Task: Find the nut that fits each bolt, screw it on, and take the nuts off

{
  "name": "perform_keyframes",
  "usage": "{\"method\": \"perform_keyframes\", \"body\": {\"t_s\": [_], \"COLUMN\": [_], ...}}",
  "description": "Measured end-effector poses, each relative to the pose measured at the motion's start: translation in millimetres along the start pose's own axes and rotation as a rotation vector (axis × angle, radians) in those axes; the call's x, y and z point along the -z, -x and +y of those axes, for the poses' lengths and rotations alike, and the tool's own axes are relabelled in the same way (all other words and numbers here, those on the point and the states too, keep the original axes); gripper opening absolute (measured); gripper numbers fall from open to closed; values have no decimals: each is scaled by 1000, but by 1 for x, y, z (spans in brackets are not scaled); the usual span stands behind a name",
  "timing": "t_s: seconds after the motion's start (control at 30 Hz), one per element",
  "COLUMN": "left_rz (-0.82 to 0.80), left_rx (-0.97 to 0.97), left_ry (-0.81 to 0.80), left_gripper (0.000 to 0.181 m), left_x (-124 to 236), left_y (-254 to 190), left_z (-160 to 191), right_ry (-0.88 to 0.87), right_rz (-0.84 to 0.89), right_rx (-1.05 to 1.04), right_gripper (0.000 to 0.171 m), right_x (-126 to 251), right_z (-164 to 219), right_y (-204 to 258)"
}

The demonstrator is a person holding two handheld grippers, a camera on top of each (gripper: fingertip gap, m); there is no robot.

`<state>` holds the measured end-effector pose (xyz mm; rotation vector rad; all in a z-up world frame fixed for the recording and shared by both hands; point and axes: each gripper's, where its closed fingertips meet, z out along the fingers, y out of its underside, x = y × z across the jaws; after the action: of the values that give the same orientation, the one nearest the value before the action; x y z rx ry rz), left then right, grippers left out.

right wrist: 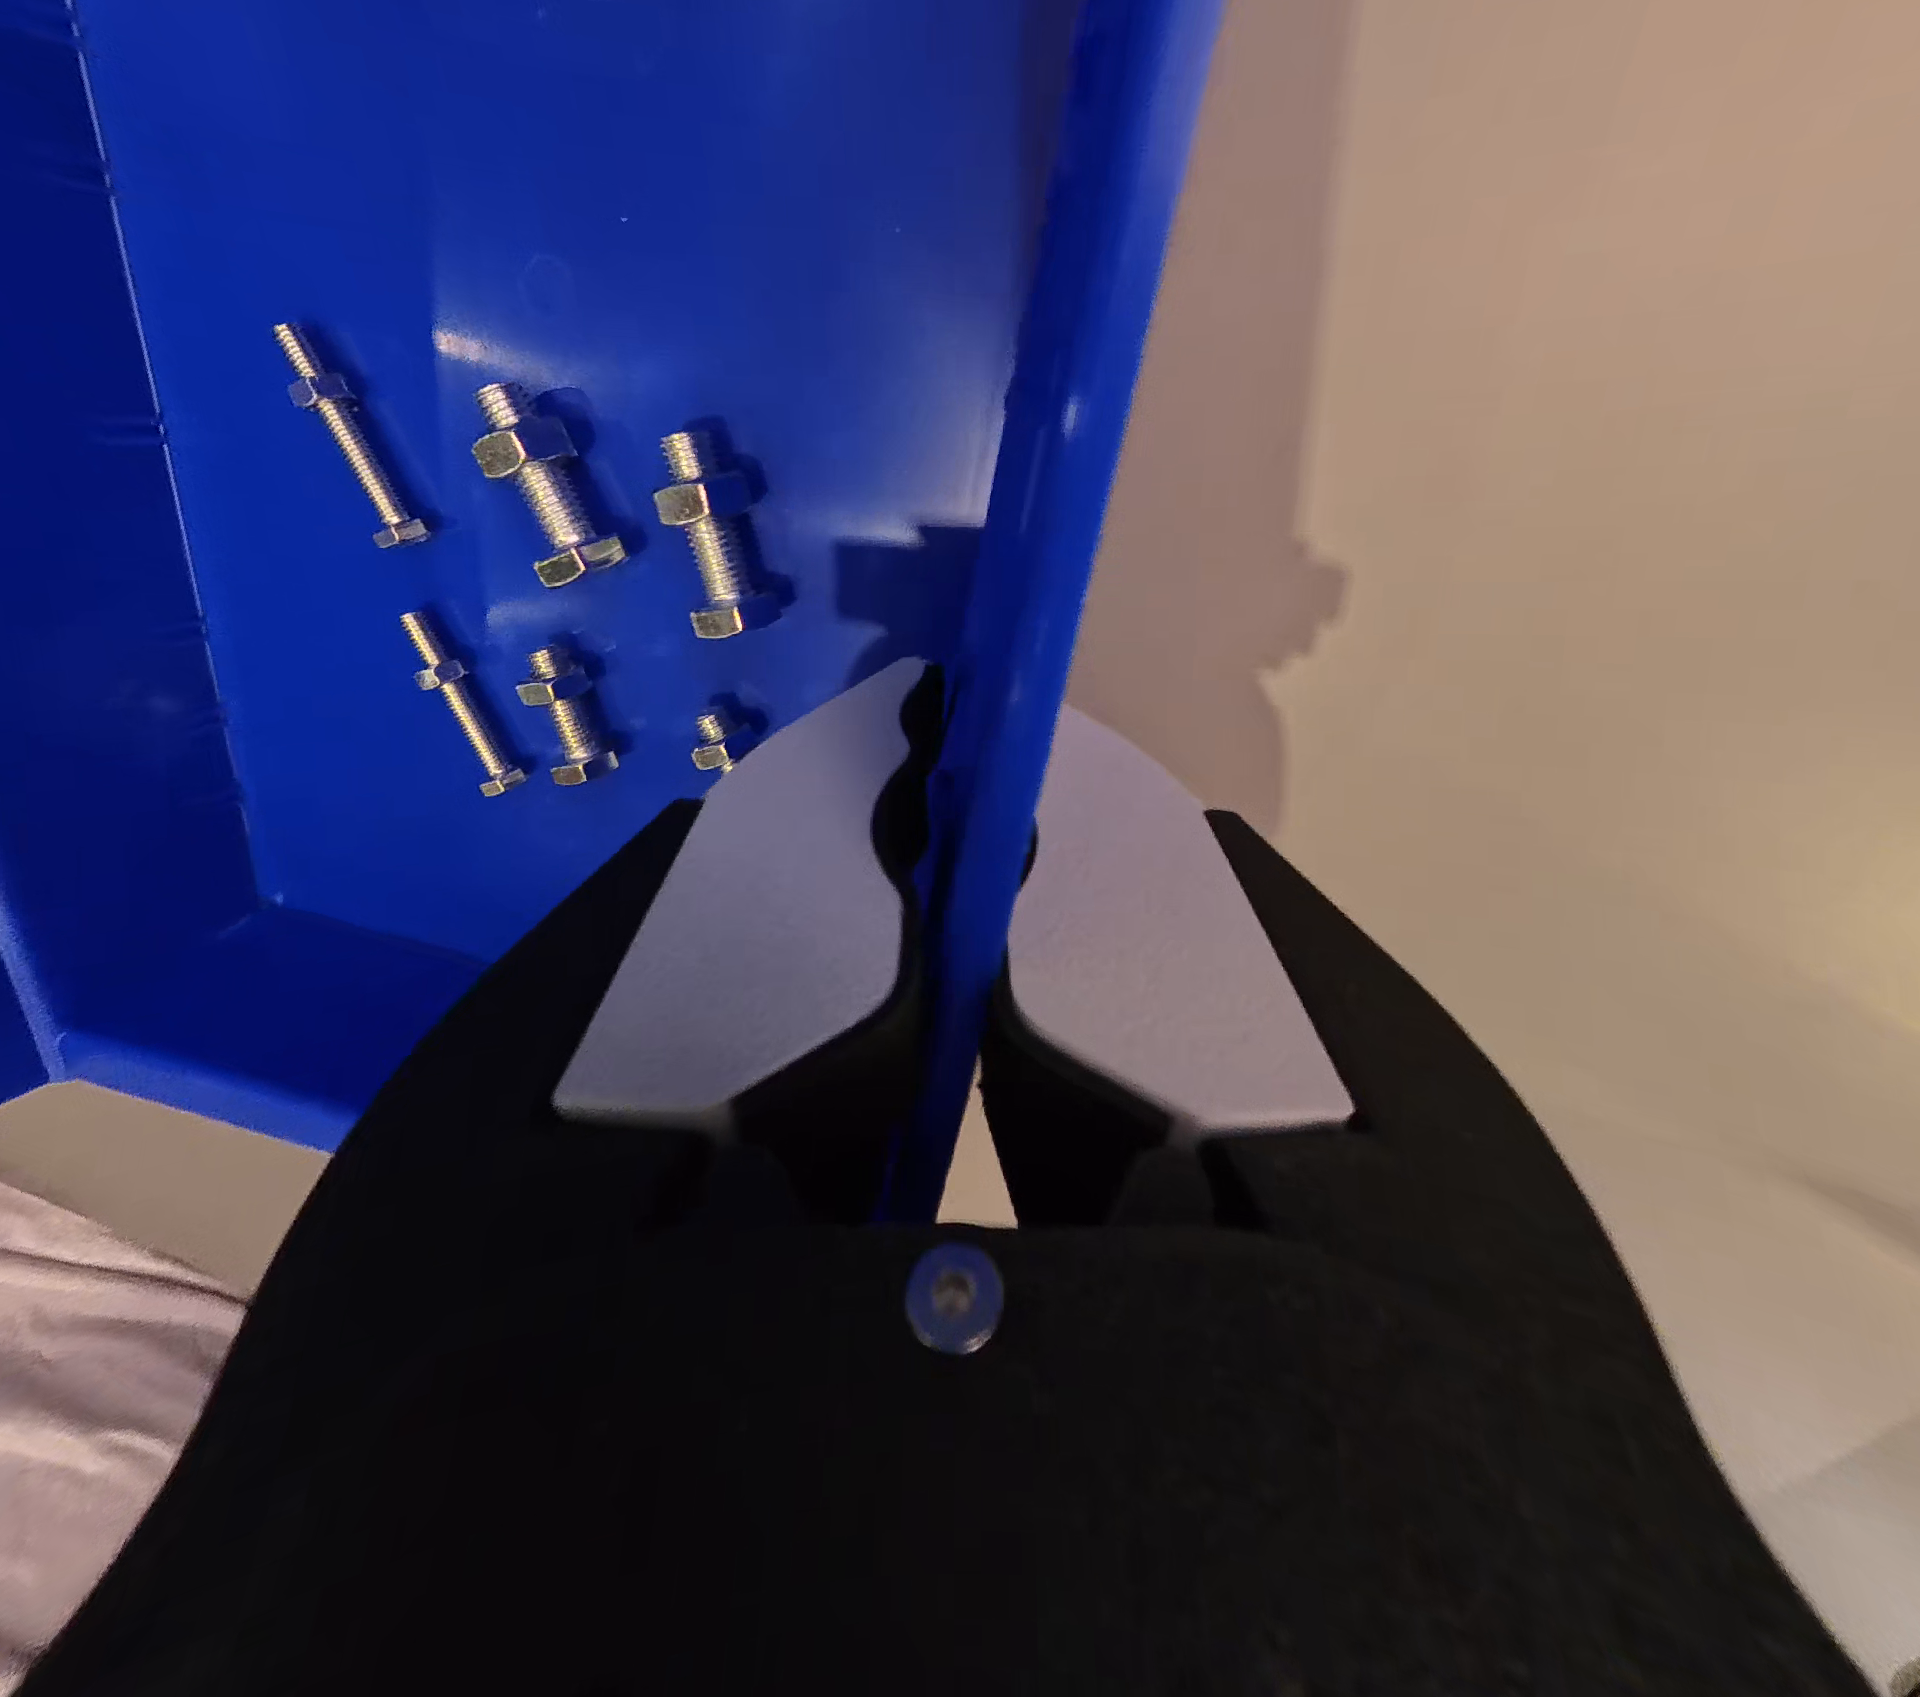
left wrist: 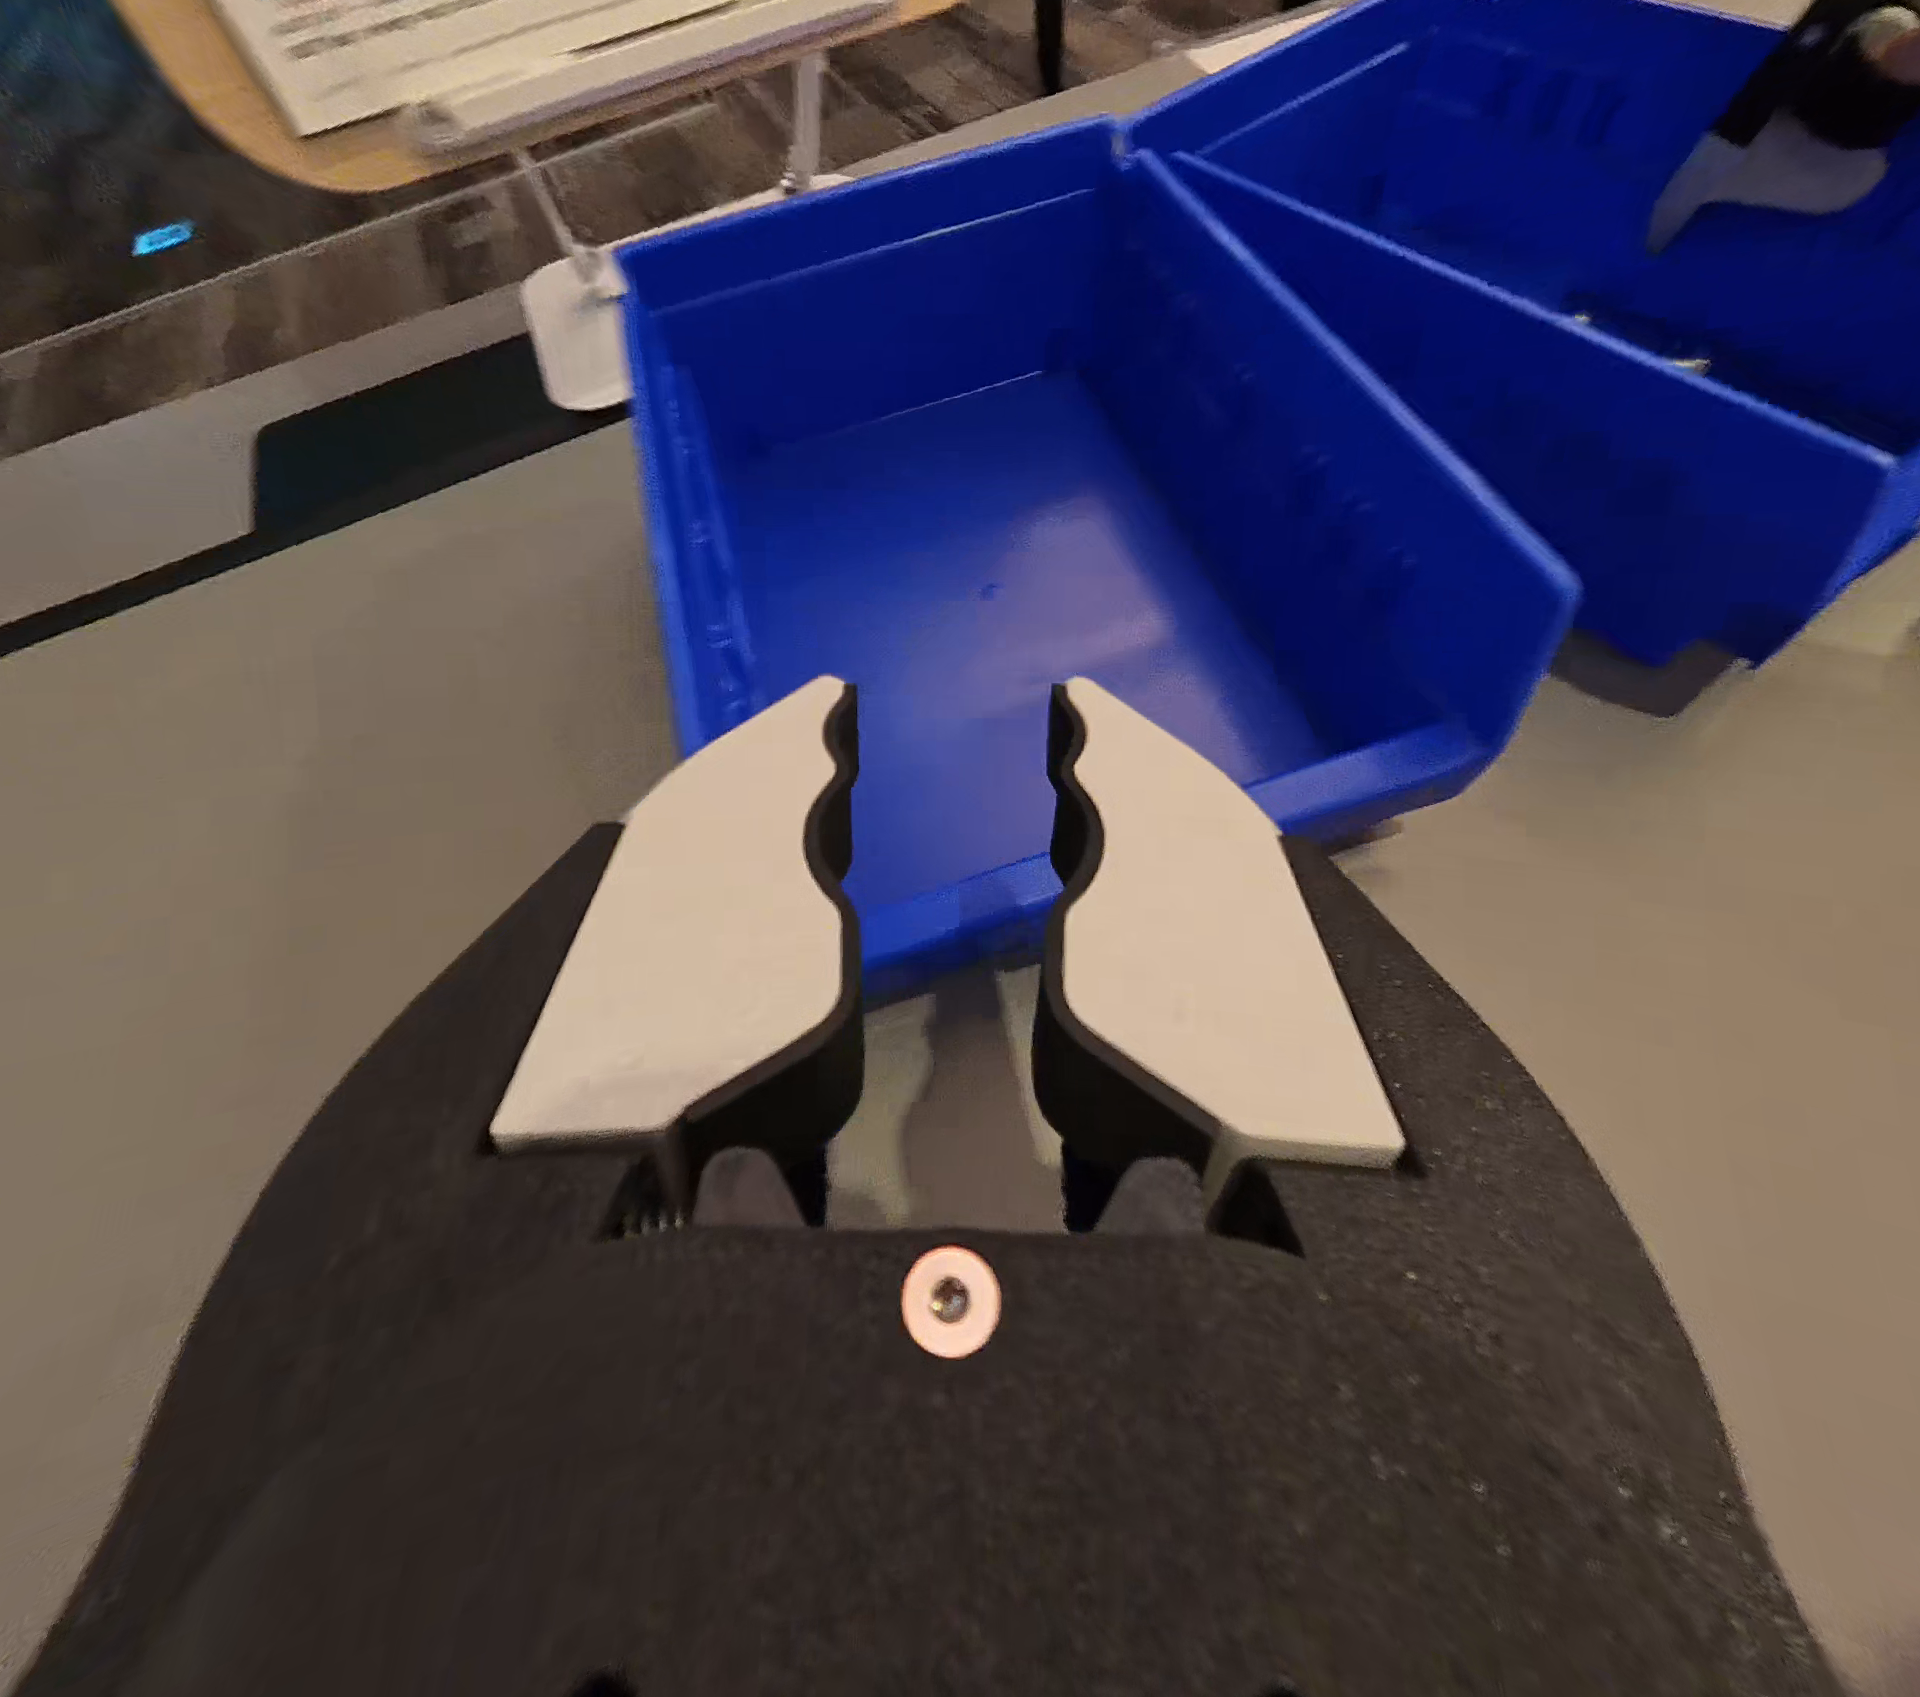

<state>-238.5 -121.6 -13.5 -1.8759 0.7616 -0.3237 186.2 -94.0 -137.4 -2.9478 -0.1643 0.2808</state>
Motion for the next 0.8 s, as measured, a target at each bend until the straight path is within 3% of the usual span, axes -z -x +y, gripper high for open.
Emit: {"method": "perform_keyframes", "body": {"t_s": [0.3, 0.57, 0.8], "left_rz": [-66, -65, -89], "left_rx": [124, 188, 242], "left_ry": [-5, 17, -10], "left_gripper": [33, 32, 30], "left_x": [33, 51, 75], "left_y": [77, 112, 137], "left_z": [47, 82, 98], "right_ry": [-2, 55, 22], "right_rz": [-81, -6, -109], "right_rx": [-35, -39, -108], "right_gripper": [5, 4, 4], "right_x": [1, 18, 46], "right_z": [7, 40, 58], "right_y": [-4, -28, -17]}}
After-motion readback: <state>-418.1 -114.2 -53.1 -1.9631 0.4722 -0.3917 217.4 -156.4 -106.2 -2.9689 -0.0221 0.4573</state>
